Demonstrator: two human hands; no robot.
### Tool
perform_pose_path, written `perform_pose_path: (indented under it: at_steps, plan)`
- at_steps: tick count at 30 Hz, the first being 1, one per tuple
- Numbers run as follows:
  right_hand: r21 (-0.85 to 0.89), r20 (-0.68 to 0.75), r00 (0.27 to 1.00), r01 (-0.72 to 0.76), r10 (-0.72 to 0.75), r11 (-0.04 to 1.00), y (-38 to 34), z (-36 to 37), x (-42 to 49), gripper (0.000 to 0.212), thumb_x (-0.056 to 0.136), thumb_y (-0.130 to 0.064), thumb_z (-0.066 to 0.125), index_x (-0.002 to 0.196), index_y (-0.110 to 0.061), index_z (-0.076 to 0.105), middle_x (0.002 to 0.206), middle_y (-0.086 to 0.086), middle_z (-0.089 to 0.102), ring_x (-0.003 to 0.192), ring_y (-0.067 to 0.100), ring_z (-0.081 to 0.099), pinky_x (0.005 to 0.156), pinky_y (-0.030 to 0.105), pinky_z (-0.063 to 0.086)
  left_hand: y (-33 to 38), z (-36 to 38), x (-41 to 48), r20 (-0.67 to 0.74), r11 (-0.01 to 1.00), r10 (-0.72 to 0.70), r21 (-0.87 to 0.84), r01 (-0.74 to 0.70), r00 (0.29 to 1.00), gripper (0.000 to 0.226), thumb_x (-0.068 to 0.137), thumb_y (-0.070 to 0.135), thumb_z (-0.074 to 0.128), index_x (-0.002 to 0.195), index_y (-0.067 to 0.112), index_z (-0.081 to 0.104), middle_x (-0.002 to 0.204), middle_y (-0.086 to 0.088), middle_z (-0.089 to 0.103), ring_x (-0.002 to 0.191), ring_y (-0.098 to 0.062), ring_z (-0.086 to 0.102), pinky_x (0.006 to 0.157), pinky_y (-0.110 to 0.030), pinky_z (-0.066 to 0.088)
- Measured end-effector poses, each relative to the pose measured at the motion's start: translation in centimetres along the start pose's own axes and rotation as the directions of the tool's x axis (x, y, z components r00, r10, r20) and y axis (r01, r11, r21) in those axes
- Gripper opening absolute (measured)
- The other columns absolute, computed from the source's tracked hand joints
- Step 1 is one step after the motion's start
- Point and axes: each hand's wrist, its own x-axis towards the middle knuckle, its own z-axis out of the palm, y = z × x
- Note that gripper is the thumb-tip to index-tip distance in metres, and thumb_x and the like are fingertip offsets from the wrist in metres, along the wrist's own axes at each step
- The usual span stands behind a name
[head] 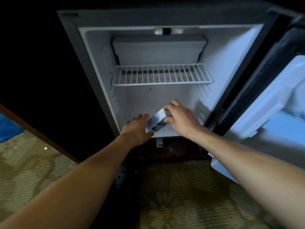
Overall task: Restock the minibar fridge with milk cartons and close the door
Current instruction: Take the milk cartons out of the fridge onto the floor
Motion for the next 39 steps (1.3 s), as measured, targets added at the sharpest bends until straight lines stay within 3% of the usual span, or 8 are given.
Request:
perform_pose_path:
  at_steps: [2,5,12,21,26,29,36,39]
  plan:
    - [0.031,-0.003,1.0,-0.021,0.022,0.999,-0.7,-1.8,-2.7,0.041,0.093,-0.028,0.068,0.13,-0.016,0.055,0.117,-0.007,0.046,0.098,0.02,0.064,0.077,0.031,0.047,1.0,-0.7,-1.3,-0.01,0.998,0.048,0.048,-0.047,0.999,0.056,0.088,0.05,0.061,0.134,0.022,0.043,0.132,-0.003,0.056,0.116,-0.028,0.057,0.094,-0.039,0.045]
    - [0.089,-0.013,0.998,-0.053,0.054,0.995,-1.5,-4.8,-7.2,0.04,0.094,-0.031,0.067,0.129,-0.018,0.053,0.12,-0.009,0.045,0.103,0.016,0.063,0.084,0.03,0.05,3.1,-2.4,-3.9,0.009,0.98,0.155,0.127,-0.155,0.988,0.041,0.089,0.052,0.058,0.113,0.021,0.046,0.115,0.0,0.062,0.102,-0.027,0.062,0.078,-0.035,0.044]
    - [0.15,-0.038,0.994,-0.096,0.103,0.984,-3.1,-12.0,-17.2,0.04,0.098,-0.037,0.059,0.133,-0.021,0.048,0.123,-0.009,0.041,0.102,0.012,0.055,0.082,0.031,0.047,9.2,-8.0,-10.8,0.009,0.92,0.339,0.206,-0.334,0.941,0.041,0.085,0.058,0.062,0.107,0.025,0.048,0.11,0.003,0.065,0.098,-0.024,0.062,0.075,-0.034,0.041]
    - [0.297,-0.251,0.933,-0.177,0.256,0.938,-3.4,-21.4,-31.4,0.037,0.091,-0.032,0.072,0.124,-0.029,0.056,0.111,-0.018,0.053,0.091,-0.008,0.05,0.069,0.01,0.037,21.0,-11.9,-19.0,-0.015,0.805,0.562,0.239,-0.543,0.827,0.037,0.086,0.062,0.059,0.101,0.03,0.048,0.097,0.008,0.063,0.079,-0.016,0.052,0.07,-0.033,0.037]
    - [0.223,-0.319,0.893,-0.253,0.316,0.941,-2.7,-25.3,-40.3,0.037,0.091,-0.029,0.072,0.124,-0.026,0.056,0.111,-0.017,0.05,0.091,-0.006,0.048,0.076,0.014,0.035,29.3,-11.6,-22.8,0.061,0.658,0.696,0.343,-0.67,0.715,0.048,0.084,0.065,0.058,0.112,0.027,0.053,0.105,0.003,0.065,0.094,-0.022,0.061,0.072,-0.034,0.045]
    - [0.221,-0.34,0.873,-0.288,0.351,0.932,-2.6,-27.0,-45.1,0.036,0.091,-0.027,0.071,0.125,-0.025,0.057,0.116,-0.013,0.051,0.104,0.003,0.048,0.086,0.023,0.04,34.5,-9.6,-25.5,0.108,0.573,0.753,0.377,-0.728,0.649,0.053,0.083,0.068,0.056,0.113,0.025,0.053,0.107,0.001,0.066,0.097,-0.025,0.063,0.073,-0.034,0.043]
    - [0.264,-0.352,0.771,-0.461,0.53,0.847,0.6,-27.1,-55.8,0.036,0.093,-0.026,0.067,0.127,-0.031,0.056,0.115,-0.014,0.049,0.105,0.008,0.053,0.085,0.033,0.054,43.7,-3.5,-30.8,0.177,0.518,0.807,0.245,-0.82,0.563,0.047,0.085,0.065,0.06,0.112,0.027,0.053,0.099,0.006,0.062,0.086,-0.017,0.056,0.07,-0.031,0.037]
    - [0.278,-0.324,0.725,-0.54,0.607,0.794,2.1,-25.8,-59.8,0.038,0.094,-0.02,0.068,0.129,-0.026,0.056,0.118,-0.009,0.051,0.107,0.011,0.055,0.088,0.034,0.055,46.0,0.2,-33.1,0.225,0.542,0.792,0.17,-0.823,0.568,0.039,0.088,0.062,0.06,0.107,0.029,0.052,0.092,0.01,0.055,0.082,-0.014,0.051,0.069,-0.029,0.035]
